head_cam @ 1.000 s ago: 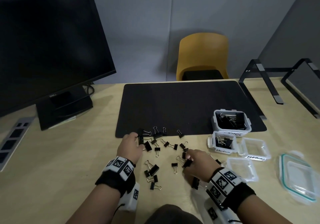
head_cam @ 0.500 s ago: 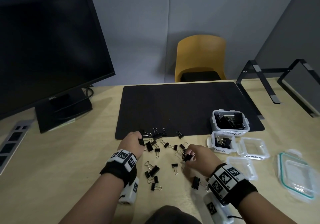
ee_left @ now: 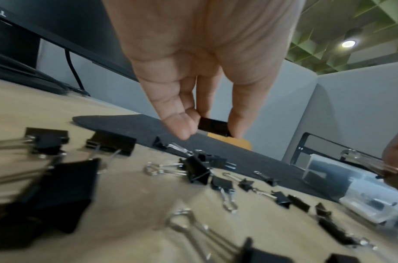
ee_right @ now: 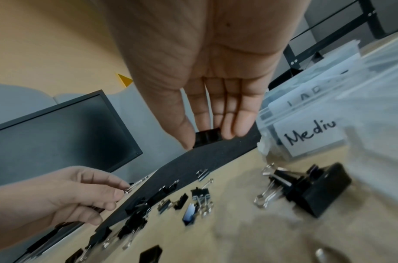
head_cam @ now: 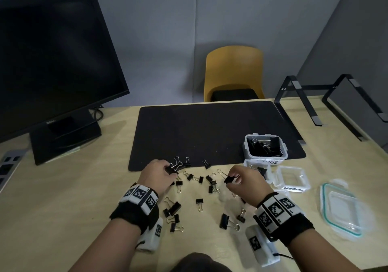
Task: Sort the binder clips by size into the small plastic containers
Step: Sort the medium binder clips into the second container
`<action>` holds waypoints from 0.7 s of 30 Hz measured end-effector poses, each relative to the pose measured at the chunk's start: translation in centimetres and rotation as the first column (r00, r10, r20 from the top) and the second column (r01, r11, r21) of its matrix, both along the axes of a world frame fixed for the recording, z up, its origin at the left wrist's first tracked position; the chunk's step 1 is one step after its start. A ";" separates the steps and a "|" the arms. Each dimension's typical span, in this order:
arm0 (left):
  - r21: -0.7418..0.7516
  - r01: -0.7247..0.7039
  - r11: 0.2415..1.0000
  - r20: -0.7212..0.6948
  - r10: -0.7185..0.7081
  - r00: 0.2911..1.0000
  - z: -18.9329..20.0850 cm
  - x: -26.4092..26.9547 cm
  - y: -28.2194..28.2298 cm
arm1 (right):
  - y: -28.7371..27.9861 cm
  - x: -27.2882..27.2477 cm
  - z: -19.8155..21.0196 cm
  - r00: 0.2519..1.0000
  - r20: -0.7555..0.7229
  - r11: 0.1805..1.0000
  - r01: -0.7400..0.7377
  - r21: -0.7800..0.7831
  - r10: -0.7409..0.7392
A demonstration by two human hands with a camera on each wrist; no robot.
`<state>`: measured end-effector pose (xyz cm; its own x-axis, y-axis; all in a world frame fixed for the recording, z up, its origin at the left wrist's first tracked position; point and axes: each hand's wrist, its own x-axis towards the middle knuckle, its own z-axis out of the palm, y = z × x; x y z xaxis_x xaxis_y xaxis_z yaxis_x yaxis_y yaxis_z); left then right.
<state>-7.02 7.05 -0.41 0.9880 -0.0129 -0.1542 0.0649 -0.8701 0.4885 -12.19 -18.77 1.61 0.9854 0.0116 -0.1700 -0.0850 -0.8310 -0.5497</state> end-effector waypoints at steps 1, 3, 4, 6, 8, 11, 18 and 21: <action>-0.026 0.013 1.000 0.005 -0.013 1.000 0.2 -0.2 -0.6 | -0.5 0.0 0.2 1.000 0.008 1.000 0.016 0.013 -0.016; -0.069 0.041 0.997 0.010 -0.041 0.999 0.7 -0.4 -1.8 | -1.6 0.0 0.7 0.999 0.023 0.998 0.042 0.040 -0.043; -0.088 0.049 0.995 0.010 -0.048 0.999 0.9 -0.5 -2.6 | -2.2 0.0 0.9 0.998 0.028 0.998 0.051 0.045 -0.052; -0.133 0.042 0.990 0.014 -0.040 0.999 1.3 -0.7 -4.0 | -3.6 -0.1 1.3 0.997 0.037 0.997 0.068 0.033 -0.070; -0.168 0.030 0.985 0.030 -0.026 0.999 1.7 -0.8 -5.5 | -5.1 0.0 1.5 0.996 0.038 0.997 0.078 0.008 -0.078; -0.191 0.060 0.980 0.044 -0.053 0.998 2.2 -0.9 -7.5 | -7.8 0.1 1.9 0.996 0.043 0.996 0.083 -0.019 -0.082; -0.214 0.180 0.960 0.041 -0.175 0.984 3.8 -1.5 -12.7 | -14.6 -0.2 2.5 0.996 0.024 0.989 0.086 -0.124 -0.083; -0.219 0.218 0.951 0.037 -0.216 0.976 4.1 -1.8 -14.8 | -16.8 -0.3 2.4 0.999 -0.027 0.979 0.038 -0.202 -0.044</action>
